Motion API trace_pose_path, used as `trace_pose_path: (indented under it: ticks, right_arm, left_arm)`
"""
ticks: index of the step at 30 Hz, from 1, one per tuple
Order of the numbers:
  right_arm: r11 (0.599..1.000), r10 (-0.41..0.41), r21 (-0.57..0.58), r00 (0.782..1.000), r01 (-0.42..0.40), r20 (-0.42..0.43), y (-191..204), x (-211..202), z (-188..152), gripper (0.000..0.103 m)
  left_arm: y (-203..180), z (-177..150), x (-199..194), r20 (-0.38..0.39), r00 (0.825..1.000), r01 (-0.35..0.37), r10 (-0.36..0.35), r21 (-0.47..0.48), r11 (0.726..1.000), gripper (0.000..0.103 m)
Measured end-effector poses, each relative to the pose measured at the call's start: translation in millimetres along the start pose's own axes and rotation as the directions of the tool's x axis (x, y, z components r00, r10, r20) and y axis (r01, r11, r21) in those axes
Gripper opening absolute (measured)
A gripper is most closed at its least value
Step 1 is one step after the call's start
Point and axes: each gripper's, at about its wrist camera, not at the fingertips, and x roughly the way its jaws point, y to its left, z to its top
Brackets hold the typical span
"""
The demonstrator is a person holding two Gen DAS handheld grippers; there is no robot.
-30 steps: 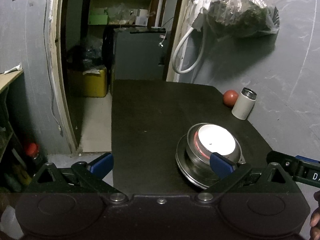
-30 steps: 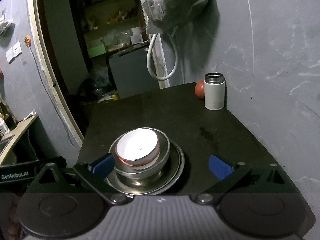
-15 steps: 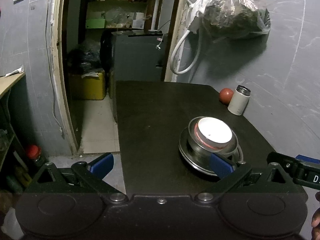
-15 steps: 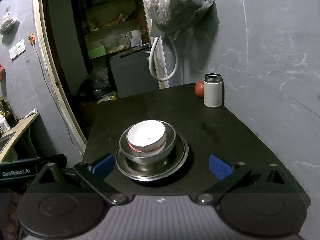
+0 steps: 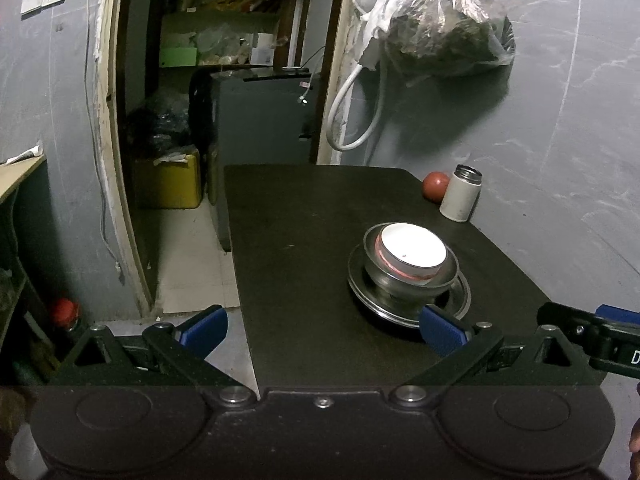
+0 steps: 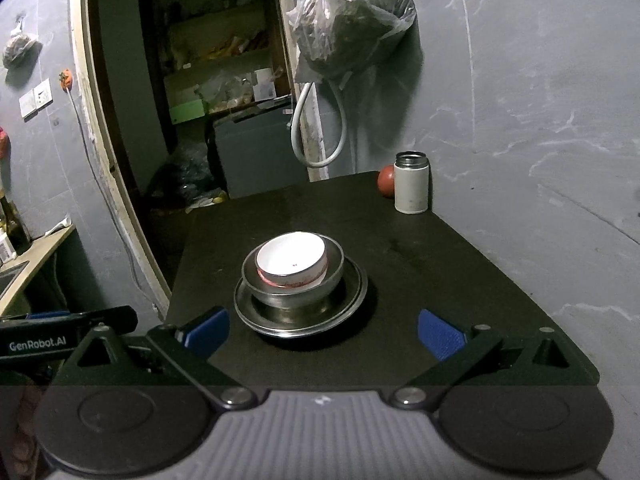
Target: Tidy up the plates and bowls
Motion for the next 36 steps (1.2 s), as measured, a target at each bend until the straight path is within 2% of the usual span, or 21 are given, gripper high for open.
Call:
trace_pose_path:
  ticks: [22, 36]
  right_arm:
    - [1.0, -0.012, 0.012, 1.0, 0.012, 0.009, 8.7, -21.7, -18.9, 0.103]
    - [1.0, -0.016, -0.003, 1.0, 0.016, -0.015, 12.5, -25.5, -30.3, 0.103]
  left_arm:
    - [8.6, -18.3, -25.9, 0.017, 1.0, 0.002, -0.002, 0.033, 0.999, 0.102]
    - [16.0, -32.7, -31.3, -0.002, 1.0, -0.009, 0.009, 0.027, 1.0, 0.102]
